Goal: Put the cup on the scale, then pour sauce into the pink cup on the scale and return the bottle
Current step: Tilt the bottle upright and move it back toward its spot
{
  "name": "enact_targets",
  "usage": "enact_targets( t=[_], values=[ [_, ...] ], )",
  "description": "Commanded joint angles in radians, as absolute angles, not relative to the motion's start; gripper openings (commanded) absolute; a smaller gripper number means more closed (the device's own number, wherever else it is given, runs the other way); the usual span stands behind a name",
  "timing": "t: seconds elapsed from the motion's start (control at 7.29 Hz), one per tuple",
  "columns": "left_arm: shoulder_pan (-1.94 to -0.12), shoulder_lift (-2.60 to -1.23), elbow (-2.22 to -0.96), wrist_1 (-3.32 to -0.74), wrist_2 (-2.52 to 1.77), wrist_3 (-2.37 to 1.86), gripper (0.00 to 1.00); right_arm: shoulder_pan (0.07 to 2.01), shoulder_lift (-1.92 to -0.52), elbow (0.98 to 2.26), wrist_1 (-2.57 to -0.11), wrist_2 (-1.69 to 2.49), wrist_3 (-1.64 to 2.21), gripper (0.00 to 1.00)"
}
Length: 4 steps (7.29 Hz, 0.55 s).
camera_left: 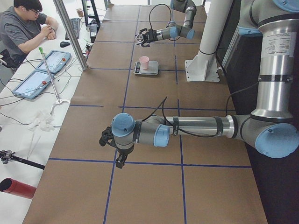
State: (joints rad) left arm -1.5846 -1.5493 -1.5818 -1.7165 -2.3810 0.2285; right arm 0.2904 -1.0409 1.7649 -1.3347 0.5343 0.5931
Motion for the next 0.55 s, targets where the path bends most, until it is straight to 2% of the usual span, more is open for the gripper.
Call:
enact_targets(
  t=[0.0,0.41],
  values=[
    [-1.585,-1.549,-1.586,-1.717,-2.381,0.229,1.0,0.301,-1.055,1.854,-1.308,0.574,0.739,0.0],
    [-1.585,-1.549,-1.588,-1.717,-2.379,0.227,1.0,0.31,-1.182,2.0,-1.293,0.751,1.04,0.0]
  ],
)
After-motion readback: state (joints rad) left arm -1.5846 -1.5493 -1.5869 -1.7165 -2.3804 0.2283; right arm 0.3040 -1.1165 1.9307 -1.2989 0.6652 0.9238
